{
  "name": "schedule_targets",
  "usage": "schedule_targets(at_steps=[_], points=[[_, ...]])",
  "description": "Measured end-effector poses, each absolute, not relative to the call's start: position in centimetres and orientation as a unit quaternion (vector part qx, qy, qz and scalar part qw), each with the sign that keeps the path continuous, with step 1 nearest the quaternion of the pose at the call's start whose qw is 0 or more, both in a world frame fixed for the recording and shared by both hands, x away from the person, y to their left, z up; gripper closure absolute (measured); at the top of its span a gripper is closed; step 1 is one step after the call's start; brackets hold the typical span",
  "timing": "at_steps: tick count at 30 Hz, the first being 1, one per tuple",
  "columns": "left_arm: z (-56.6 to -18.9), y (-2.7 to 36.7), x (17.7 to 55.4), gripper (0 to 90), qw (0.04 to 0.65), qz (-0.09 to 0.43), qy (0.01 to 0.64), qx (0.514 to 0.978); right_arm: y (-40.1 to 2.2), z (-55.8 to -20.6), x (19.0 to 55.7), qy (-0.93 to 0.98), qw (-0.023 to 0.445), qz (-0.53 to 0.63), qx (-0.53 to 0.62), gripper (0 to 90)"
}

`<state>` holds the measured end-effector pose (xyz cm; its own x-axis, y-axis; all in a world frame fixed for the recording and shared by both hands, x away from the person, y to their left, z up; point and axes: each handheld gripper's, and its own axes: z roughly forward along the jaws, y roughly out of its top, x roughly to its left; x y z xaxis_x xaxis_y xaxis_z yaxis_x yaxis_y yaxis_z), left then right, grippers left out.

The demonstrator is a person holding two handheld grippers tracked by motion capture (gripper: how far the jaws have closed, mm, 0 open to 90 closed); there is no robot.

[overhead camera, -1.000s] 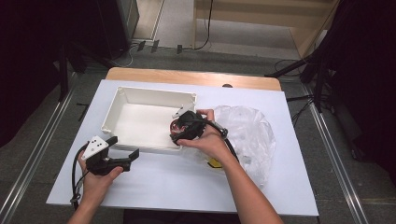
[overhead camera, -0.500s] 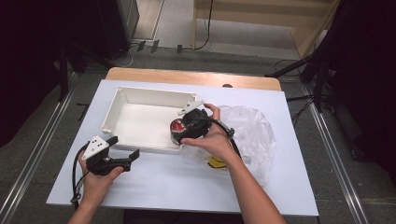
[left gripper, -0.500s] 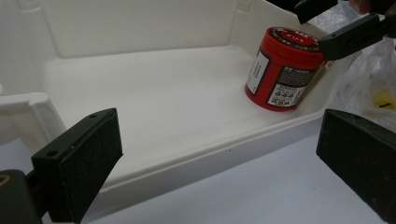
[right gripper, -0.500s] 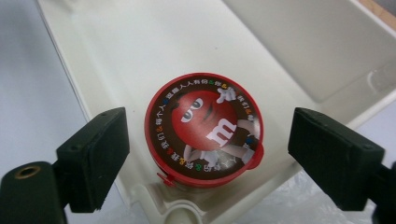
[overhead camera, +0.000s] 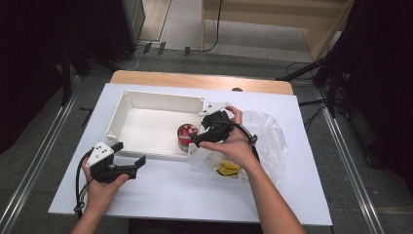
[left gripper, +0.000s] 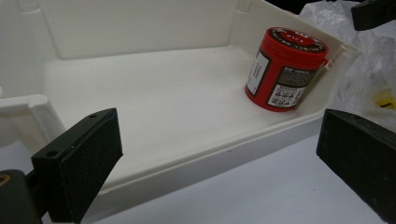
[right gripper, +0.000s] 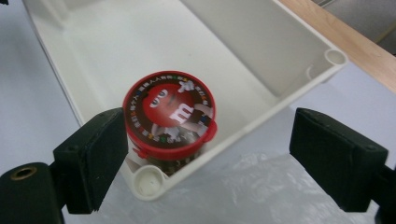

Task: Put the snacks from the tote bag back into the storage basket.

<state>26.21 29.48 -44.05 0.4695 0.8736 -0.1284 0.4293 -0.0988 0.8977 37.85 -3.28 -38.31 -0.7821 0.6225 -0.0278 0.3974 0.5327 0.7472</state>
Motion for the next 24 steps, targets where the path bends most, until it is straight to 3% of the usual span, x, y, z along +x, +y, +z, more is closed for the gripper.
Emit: schedule_targets(at_steps=[24], points=[[-44.3,29.4,26.4,0.3,0.483,0.231,0.465,0.705,-10.6,-38.7,37.0,0.831,0.172,0.4,0.346,9.8]])
